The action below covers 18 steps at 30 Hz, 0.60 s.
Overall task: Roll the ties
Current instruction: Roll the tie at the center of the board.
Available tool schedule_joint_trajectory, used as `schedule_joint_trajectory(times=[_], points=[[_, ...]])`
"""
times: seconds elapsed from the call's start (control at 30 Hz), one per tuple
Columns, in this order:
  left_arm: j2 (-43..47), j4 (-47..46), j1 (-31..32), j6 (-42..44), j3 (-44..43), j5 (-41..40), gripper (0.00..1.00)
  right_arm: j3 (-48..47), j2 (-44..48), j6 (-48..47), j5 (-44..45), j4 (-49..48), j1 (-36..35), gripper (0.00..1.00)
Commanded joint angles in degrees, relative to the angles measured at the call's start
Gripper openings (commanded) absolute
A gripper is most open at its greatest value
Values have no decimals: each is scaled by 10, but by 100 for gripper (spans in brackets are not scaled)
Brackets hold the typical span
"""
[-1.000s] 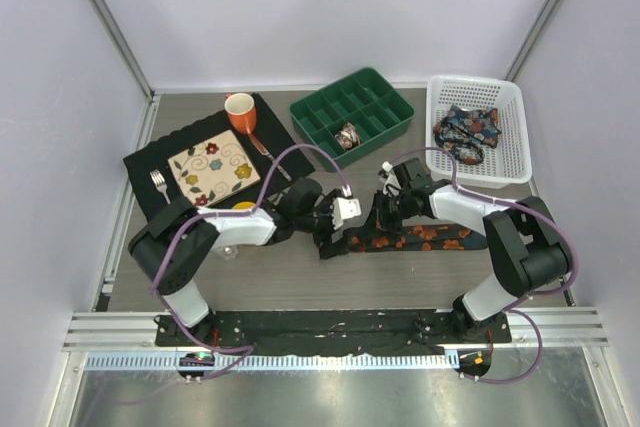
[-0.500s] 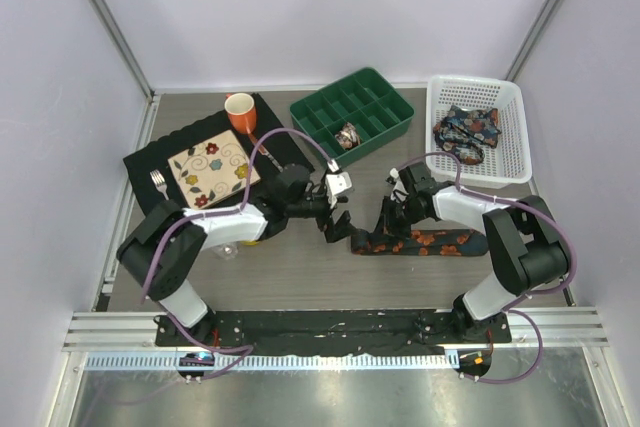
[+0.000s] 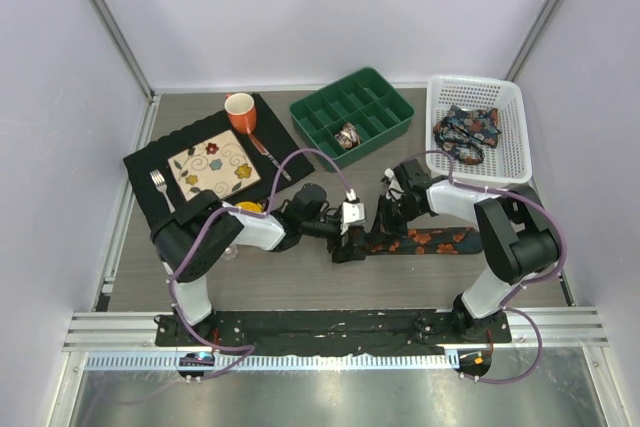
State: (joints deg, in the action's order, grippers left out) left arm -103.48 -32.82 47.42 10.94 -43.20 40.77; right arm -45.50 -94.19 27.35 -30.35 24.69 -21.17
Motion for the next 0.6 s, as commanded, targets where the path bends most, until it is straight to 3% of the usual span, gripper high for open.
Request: schedule_joint_trajectory(times=[0.0,0.07,0.13,0.3,0.33,0.37,0.47,0.57], points=[[-21,-22,4,37,-7,-3,71,17,-49,-35,119,1,-20,1],[-19,1,4,52,1,-8,65,15,-51,-33,115,-9,-22,1],[-11,16,4,61,11,-15,51,13,-53,-31,115,-18,-25,1],[12,71,4,90,50,-63,34,1,-33,-34,94,-21,-25,3],[18,82,5,100,53,-75,32,-3,-10,-34,92,-15,-25,7],[22,99,5,109,61,-79,31,-12,4,-34,87,-7,-24,19],[29,117,9,136,68,-98,29,-19,72,-20,56,12,-24,40],[31,123,18,147,64,-115,32,-5,110,15,-6,-1,-24,47]])
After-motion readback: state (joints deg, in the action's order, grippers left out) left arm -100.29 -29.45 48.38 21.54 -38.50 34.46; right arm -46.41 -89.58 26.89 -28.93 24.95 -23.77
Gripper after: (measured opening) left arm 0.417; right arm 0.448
